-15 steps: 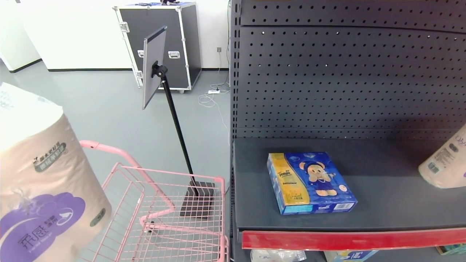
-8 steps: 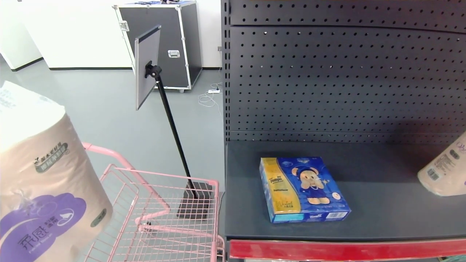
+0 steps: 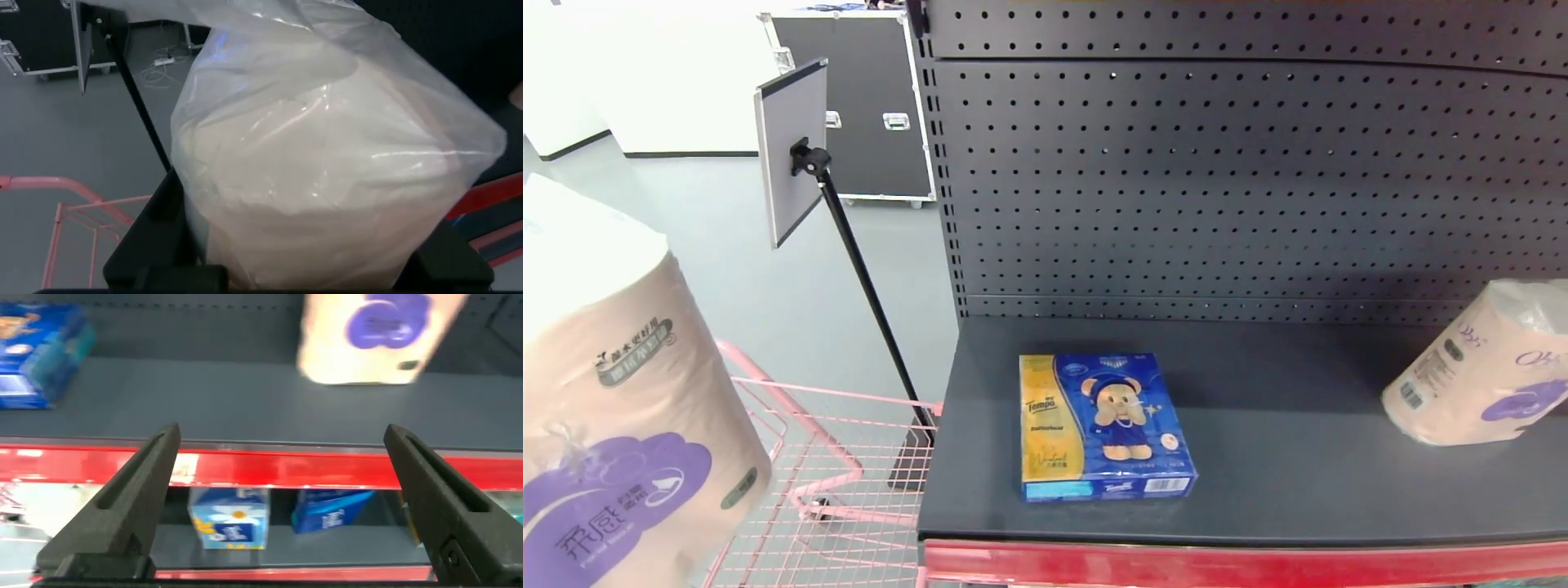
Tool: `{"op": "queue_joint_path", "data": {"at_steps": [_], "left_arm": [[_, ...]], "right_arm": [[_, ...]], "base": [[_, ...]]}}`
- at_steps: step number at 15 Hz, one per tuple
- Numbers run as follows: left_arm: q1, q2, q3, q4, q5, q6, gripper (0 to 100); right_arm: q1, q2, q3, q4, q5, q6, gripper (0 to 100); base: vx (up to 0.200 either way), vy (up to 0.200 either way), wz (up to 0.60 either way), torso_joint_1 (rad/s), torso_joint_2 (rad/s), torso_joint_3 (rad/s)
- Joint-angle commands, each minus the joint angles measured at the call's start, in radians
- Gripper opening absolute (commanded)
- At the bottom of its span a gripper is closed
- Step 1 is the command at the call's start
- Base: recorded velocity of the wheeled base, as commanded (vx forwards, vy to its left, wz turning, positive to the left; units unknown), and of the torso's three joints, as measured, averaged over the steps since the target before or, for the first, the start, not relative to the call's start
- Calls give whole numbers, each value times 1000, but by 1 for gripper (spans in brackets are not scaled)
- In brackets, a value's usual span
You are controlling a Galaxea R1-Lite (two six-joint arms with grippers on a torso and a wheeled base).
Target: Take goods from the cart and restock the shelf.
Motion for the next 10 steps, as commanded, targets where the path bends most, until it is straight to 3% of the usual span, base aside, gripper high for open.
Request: {"op": "queue_joint_path", "data": {"at_steps": [1,10], "left_arm": [[0,2,0,0,0,0,0],[0,2,-5,0,0,15,0]], "right_arm": [[0,-1,0,0,0,0,100],[0,-1,0,0,0,0,100]], "base": [[0,-200,0,-2,7,7],[0,-200,0,3,3,4]]}}
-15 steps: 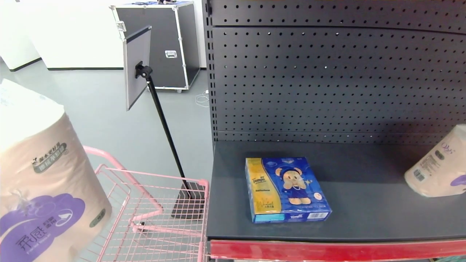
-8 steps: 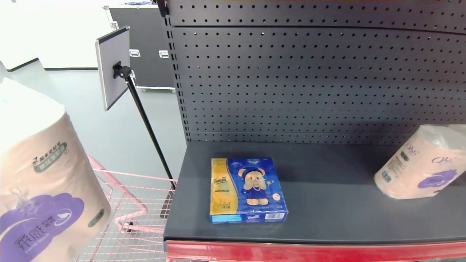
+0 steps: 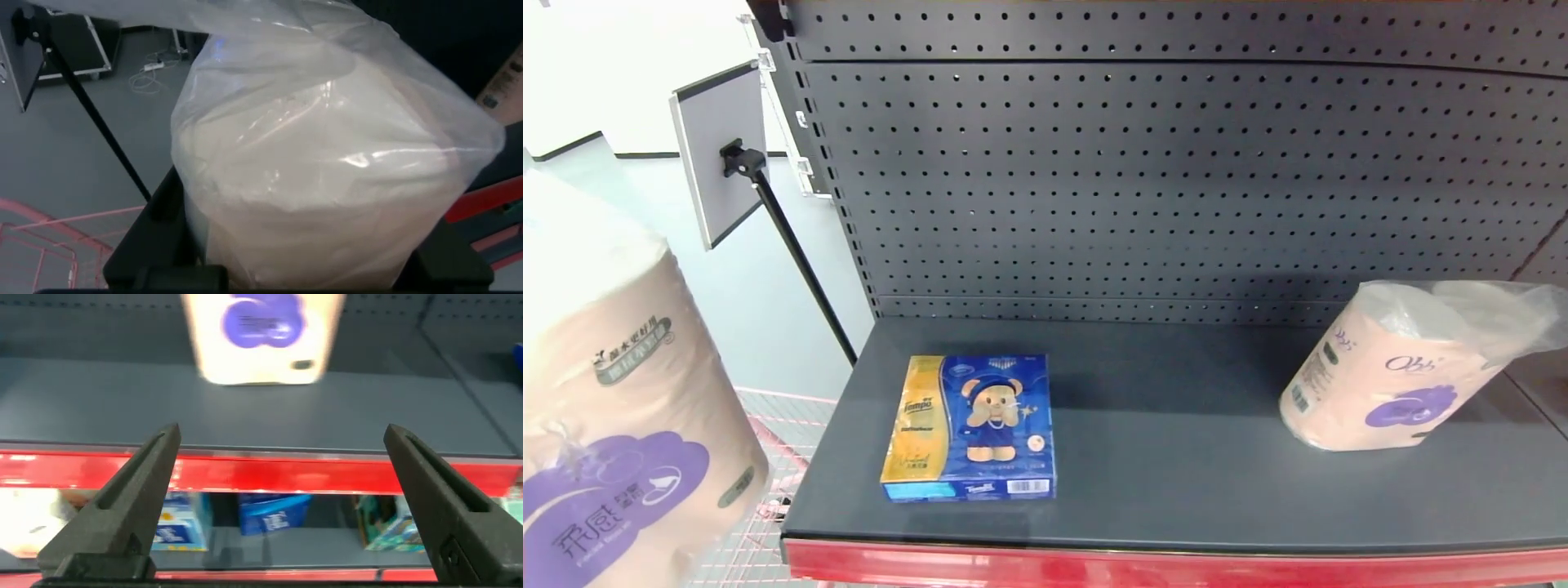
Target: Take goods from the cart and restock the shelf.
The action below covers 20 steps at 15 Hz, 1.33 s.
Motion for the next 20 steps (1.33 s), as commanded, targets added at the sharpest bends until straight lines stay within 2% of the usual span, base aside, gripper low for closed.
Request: {"op": "queue_joint_path", "data": {"at_steps": [1,6,7,12,15,18,19,20], "left_arm": [[0,1,-1,0,0,1,0],[0,6,-4,-1,0,5,0],[0,9,-4,-7,0,22,0],[0,49,8,-69,-1,28,0],[0,46,12,-69,-38,28,0],[0,44,12,-66,-43,28,0],[0,47,10,-66,-43,28,0],[-1,49,10,-66,-43,28,0]], "right_arm": [[0,-1,0,0,2,0,100],[0,-1,0,0,2,0,100],[0,-1,0,0,2,0,100],[-2,-2,0,0,0,4,100],[-2,-2,0,-1,0,-25,100],[-2,-2,0,-3,12,-34,100],[0,42,-78,-30,22,-28,100],[6,297,-307,-33,22,30,100]], "base": [[0,-200,0,2,-2,2],[0,-200,0,2,4,2],[0,-200,0,7,-2,-2],[0,-200,0,3,2,1],[0,0,0,0,0,0],[0,0,0,0,0,0],[0,0,0,0,0,0],[0,0,0,0,0,0]]}}
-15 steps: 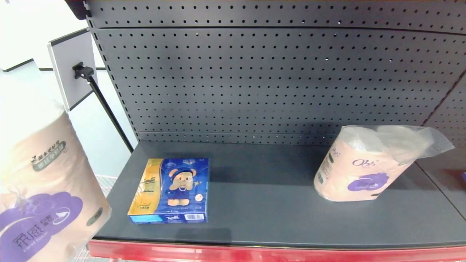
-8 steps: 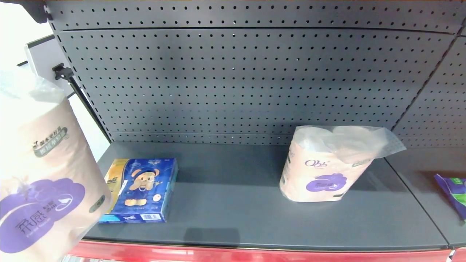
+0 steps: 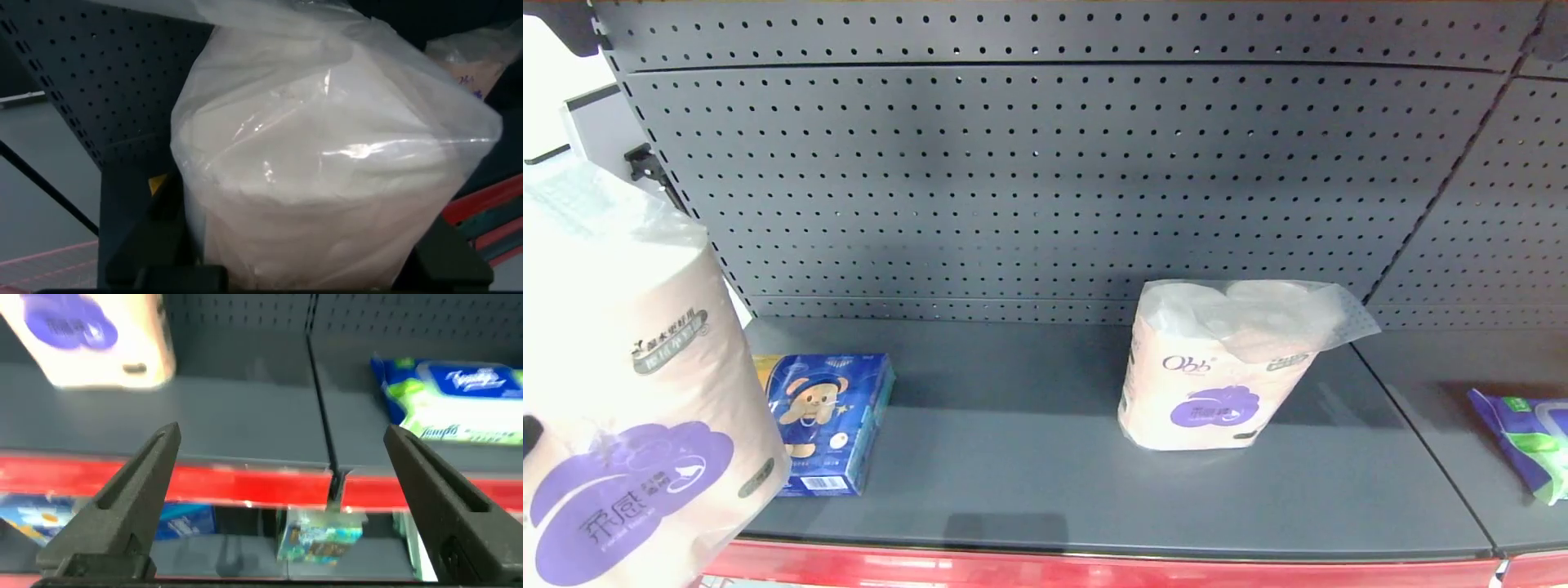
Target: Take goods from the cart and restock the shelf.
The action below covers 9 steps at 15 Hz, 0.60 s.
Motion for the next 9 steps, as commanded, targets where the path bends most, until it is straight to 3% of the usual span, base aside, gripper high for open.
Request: {"op": "queue_joint_path", "data": {"at_steps": [1,2,3,6,9], "left_arm": [[-1,5,4,1,-2,0,0],[-8,7,14,4,-20,0,0],[-8,12,19,4,-42,0,0],[-8,15,25,6,-43,34,0],[-8,7,28,9,-39,40,0]], "right_arm": [[6,421,-442,-12,22,155,100],[18,513,-535,-12,94,136,100],[21,522,-519,-11,136,104,100],[17,375,-304,-12,134,18,100],[15,292,-232,-11,117,12,100]], "base": [[0,0,0,0,0,0],[0,0,0,0,0,0],[0,0,0,0,0,0],[0,0,0,0,0,0],[0,0,0,0,0,0]]}}
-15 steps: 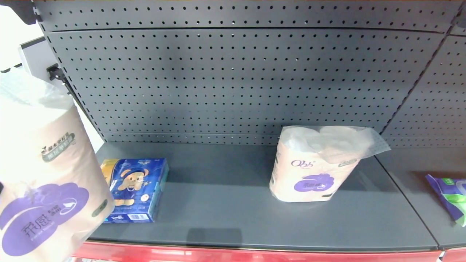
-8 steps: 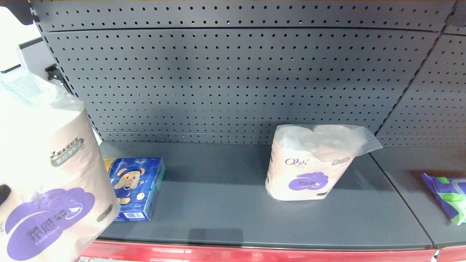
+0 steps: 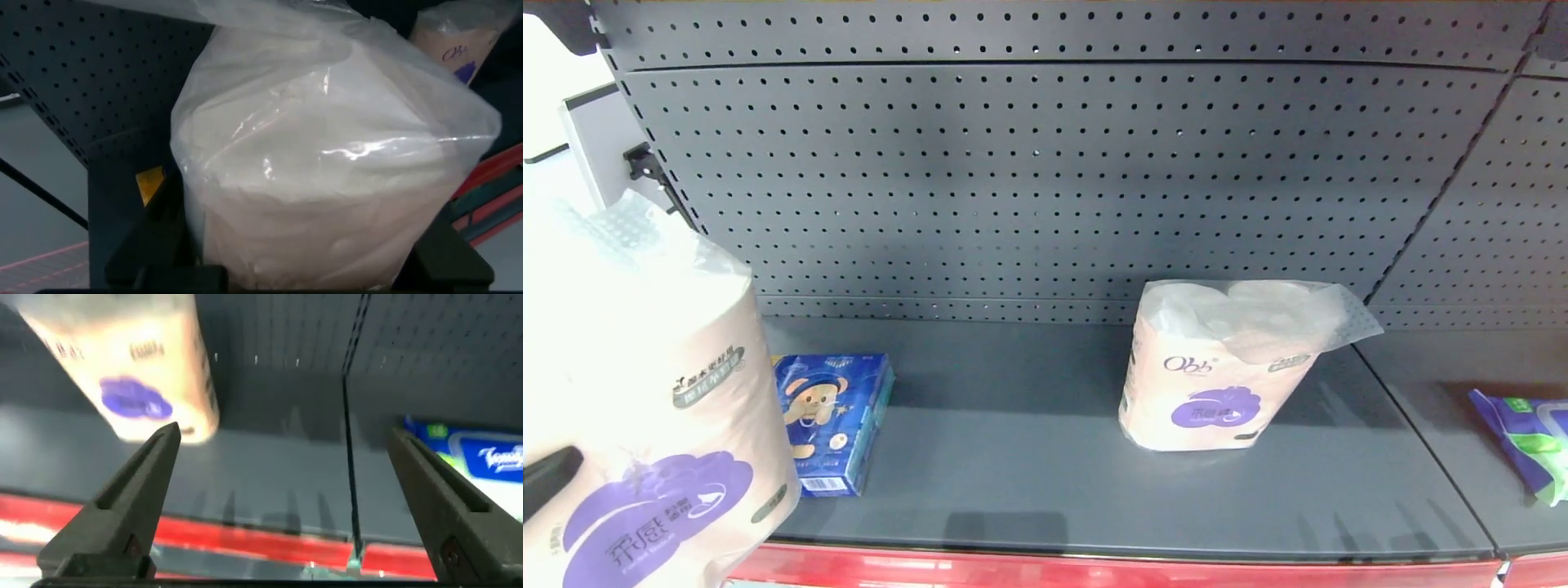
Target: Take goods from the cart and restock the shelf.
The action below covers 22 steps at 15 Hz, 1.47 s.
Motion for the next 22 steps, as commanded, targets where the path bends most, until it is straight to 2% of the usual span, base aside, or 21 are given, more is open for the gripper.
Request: {"op": "queue_joint_path", "data": {"at_steps": [1,6,8,10,11,12,16,18,19,20,22], "left_arm": [[1,-3,1,-1,1,0,0],[0,-5,0,-2,-1,5,0],[0,-7,0,-2,-1,5,0],[0,-11,1,-2,-5,5,0],[0,-11,3,-2,-7,5,0],[0,-10,4,-1,-7,5,0],[0,0,3,-1,-13,0,0],[0,4,1,-2,-24,-4,0],[0,6,-2,-4,-24,-4,0],[0,17,-7,-4,-24,-4,0],[0,27,-25,-2,-21,-4,0]], "right_arm": [[4,-133,79,-1,0,-21,100],[4,-127,84,-1,1,-21,100],[10,-99,79,-2,10,-23,100],[22,-56,76,-4,58,-23,100],[51,11,70,-15,136,-24,100],[73,71,56,-25,170,-24,100],[200,396,41,-235,242,-14,100],[203,500,36,-321,300,-12,100],[200,588,36,-401,378,-14,100],[200,635,33,-433,414,-17,100],[200,743,-17,-470,434,-21,100]], "base": [[0,-200,0,7,7,7],[0,-200,0,1,3,2],[0,0,0,0,0,0],[0,0,0,0,0,0],[0,0,0,0,0,0],[0,0,0,0,0,0],[0,0,0,0,0,0],[0,0,0,0,0,0],[0,0,0,0,0,0],[0,0,0,0,0,0],[0,0,0,0,0,0]]}}
